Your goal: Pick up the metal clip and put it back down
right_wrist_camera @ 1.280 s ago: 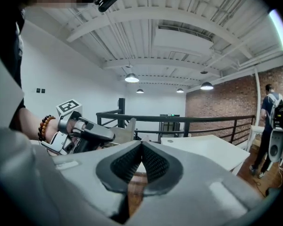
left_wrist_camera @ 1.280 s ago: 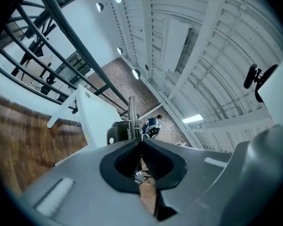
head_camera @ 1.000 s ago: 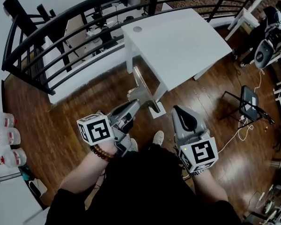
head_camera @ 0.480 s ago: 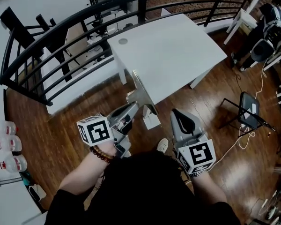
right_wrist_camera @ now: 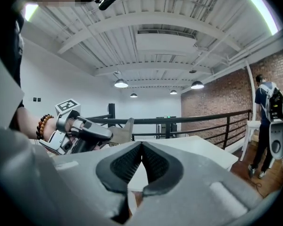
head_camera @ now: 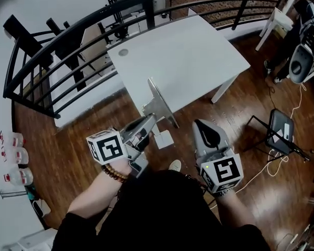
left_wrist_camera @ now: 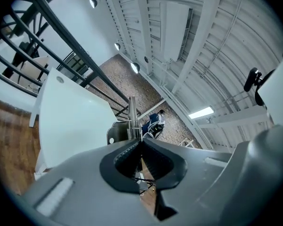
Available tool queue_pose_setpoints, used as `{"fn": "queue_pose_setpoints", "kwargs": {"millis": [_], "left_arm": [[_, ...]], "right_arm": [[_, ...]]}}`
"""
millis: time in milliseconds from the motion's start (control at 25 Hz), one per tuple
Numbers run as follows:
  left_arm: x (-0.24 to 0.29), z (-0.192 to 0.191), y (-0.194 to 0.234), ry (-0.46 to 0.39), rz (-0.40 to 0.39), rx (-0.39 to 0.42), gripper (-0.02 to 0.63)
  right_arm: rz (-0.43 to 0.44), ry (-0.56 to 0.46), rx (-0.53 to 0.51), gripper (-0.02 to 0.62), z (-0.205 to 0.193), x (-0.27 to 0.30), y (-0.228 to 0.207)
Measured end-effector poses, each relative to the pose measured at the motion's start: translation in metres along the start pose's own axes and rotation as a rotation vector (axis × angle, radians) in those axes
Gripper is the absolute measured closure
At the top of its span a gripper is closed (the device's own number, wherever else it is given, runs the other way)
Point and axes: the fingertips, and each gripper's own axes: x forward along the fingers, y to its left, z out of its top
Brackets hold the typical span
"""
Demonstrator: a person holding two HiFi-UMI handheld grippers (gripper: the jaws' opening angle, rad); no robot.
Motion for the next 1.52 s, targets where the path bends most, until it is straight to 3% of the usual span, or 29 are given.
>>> {"fn": "queue_pose_setpoints", "kwargs": {"millis": [200, 400, 880, 1240, 1520], "left_arm": [[0.026, 0.004, 0.005, 0.02, 0.025, -0.002, 0.581], [0.052, 0.018, 0.018, 0.024, -0.001, -0.019, 0.581], [0.1, 0.093, 0.068, 0.018, -0.084, -0.102, 0.581], [0.142, 0.116, 0.1, -0.009, -0.03, -0.14, 0.581], [0.21, 0.13, 0.134, -0.042, 0.059, -0.182, 0.581]], "right_arm": [[-0.005, -0.014, 0.014, 0.606, 0.002, 0.007, -0.026], [-0.037, -0.005, 0.021, 0.606, 0.002, 0.023, -0.048], [-0.072, 0.021, -0.077, 0.606, 0.042, 0.114, -0.071], [0.006, 0.056, -0.084, 0.606, 0.04, 0.166, -0.1], [0.112, 0.092, -0.061, 0.606, 0.026, 0.212, -0.162]]}}
